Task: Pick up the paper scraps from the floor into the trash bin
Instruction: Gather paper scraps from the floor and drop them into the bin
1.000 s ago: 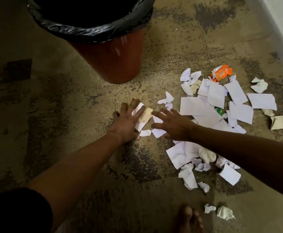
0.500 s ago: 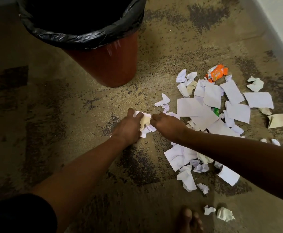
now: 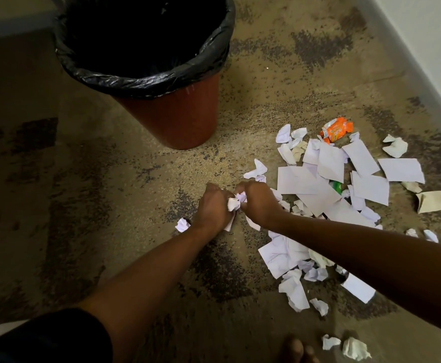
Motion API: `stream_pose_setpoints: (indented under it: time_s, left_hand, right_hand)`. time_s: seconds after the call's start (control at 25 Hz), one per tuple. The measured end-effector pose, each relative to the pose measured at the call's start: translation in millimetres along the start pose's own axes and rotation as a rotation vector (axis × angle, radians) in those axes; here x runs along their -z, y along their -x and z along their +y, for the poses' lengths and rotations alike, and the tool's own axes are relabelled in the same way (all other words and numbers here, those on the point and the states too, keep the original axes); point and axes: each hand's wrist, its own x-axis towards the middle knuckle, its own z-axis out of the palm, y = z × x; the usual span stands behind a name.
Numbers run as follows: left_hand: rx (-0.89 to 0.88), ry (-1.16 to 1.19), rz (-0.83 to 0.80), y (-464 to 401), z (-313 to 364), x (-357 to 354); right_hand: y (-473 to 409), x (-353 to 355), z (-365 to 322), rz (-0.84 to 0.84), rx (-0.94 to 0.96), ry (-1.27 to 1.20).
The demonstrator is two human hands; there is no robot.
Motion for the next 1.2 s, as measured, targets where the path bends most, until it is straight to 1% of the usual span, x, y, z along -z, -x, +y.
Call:
stream_pose_setpoints:
  time_s: [0.08,0.16,0.28,0.44,0.52,0.64,0.72,0.8,0.92,1.08,1.2]
  left_hand:
    - [0.02,0.067,-0.003,0,7,0]
    - [0.067,0.139,-0.031,-2,11,5]
    - [0.049,0.211,-0.054,-7,17,13]
    - [0.016,0.345,0.01,-11,38,38]
    - [-0.01,0.405,0.067,-15,53,58]
    - [-0.113,0.47,0.158,-19,74,95]
    - [-0.153,0.523,0.199,-16,86,118]
    - [-0.192,0.516,0.251,-11,96,141]
    - [-0.27,0.509,0.374,-2,116,181]
    - [-0.409,0.627,0.515,6,141,235]
    - [-0.446,0.62,0.67,5,139,268]
  right_hand:
    - [3,2,1,0.049,-0.051,-0.117]
    - [3,10,2,0.077,-0.089,-0.169]
    - [3,26,-1,0.108,-0.112,-0.179]
    - [-3,57,-16,0.211,-0.087,-0.199]
    - [-10,78,-30,0.279,-0.044,-0.188]
    - [-17,113,-58,0.377,0.068,-0.165]
    - [-19,133,-80,0.418,0.128,-0.163]
    - [-20,152,-101,0.443,0.167,-0.164]
    - [-18,187,-138,0.523,0.258,-0.178]
    - [-14,231,-190,0.649,0.392,-0.194]
    - [-28,243,-222,0.694,0.474,-0.203]
